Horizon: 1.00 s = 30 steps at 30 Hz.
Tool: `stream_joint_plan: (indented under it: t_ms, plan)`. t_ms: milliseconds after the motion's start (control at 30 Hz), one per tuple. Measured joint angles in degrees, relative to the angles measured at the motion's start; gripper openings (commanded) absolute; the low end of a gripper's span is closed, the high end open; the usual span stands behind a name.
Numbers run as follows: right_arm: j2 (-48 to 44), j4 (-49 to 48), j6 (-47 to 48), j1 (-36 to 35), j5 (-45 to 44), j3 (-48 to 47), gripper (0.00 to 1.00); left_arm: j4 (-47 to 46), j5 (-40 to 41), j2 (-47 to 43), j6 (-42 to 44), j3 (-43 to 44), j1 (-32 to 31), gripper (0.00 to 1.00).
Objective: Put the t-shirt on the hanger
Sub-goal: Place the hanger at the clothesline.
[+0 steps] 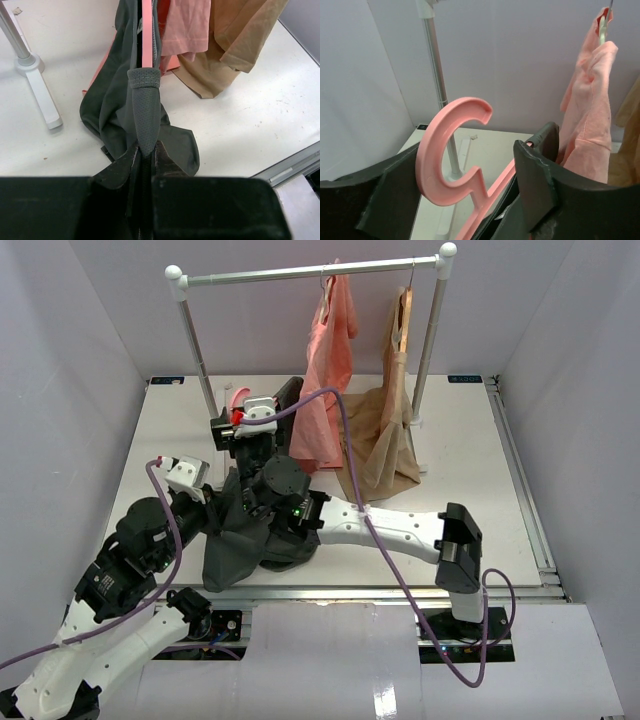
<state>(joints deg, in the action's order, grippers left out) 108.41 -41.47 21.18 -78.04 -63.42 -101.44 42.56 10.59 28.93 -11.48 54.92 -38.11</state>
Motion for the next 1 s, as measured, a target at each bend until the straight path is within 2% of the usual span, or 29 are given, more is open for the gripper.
stream_joint_plan:
  t_ms: [133, 233, 333, 500, 1000]
  plan:
    - [-5.96, 0.95, -0.74, 0.0, 1.86, 4.29, 0.9, 0.07, -0.01, 1.36, -0.11, 0.08, 0.0, 0.0]
    - [-10.67, 1.0, -1.58, -0.04, 3.14, 7.5, 0.97, 0.07, 1.33, 2.04, -0.35, 0.08, 0.0, 0.0]
    - [-16.41, 2.49, -2.95, -0.05, 4.84, 11.89, 0.91, 0.08, 4.31, 2.71, -0.36, 0.23, 0.0, 0.0]
    - [-25.61, 5.54, -5.02, -0.05, 7.29, 17.09, 0.9, 0.71, 7.69, 6.86, -0.3, 2.91, 0.0, 0.0]
    - [-60.51, 21.1, -14.73, -0.05, 13.0, 37.38, 0.9, -0.12, 16.75, 27.52, 4.1, 23.5, 0.02, 0.0]
